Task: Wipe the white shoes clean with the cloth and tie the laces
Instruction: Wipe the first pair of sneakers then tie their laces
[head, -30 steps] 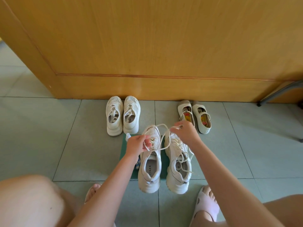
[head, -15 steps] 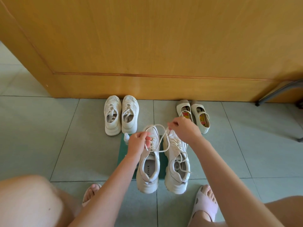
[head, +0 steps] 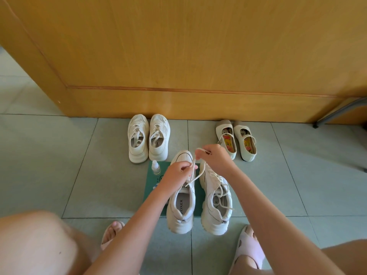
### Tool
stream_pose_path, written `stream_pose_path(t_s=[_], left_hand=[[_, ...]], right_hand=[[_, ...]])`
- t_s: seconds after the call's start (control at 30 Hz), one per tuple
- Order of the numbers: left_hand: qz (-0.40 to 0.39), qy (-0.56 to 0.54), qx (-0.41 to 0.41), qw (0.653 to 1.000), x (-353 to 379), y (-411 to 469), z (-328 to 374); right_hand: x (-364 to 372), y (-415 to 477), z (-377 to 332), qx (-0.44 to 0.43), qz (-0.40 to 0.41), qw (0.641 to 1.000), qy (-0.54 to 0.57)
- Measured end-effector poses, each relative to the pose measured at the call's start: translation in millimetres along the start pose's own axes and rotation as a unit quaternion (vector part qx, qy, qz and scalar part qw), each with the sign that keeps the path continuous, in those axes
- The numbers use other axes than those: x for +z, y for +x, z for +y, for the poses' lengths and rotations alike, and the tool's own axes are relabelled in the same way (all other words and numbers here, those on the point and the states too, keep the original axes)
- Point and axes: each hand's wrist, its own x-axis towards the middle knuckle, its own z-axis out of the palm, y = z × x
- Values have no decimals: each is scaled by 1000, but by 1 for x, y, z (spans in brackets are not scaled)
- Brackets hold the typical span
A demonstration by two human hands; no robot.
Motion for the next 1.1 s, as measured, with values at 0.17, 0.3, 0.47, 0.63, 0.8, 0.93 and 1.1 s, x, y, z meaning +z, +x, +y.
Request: stream_pose_path(t_s=[0.17,0.3,0.47,0.63,0.8,0.93,1.1], left_hand=[[39,62,20,997,3,-1,2],[66,65,14,996,3,1,0],[42,59,-2,997,4,1,-1],[19,-7,-12,1000,-1,3,-4],[15,-87,-29,996,-5,7,-7],[49,-124,-44,990,-3,7,-8],[76,-148,-100,981,-2,6,-13]], right_hand=[[0,12,-1,-1,2,997,-78],[-2,19,6,15,29,995,-92],[-12,26,17,86,119,988,46],[-15,30,24,86,170,982,-11],[3,15,26,135,-55,989,38],[28,4,32,112,-196,974,3],[47,-5,34,104,-113,982,110]])
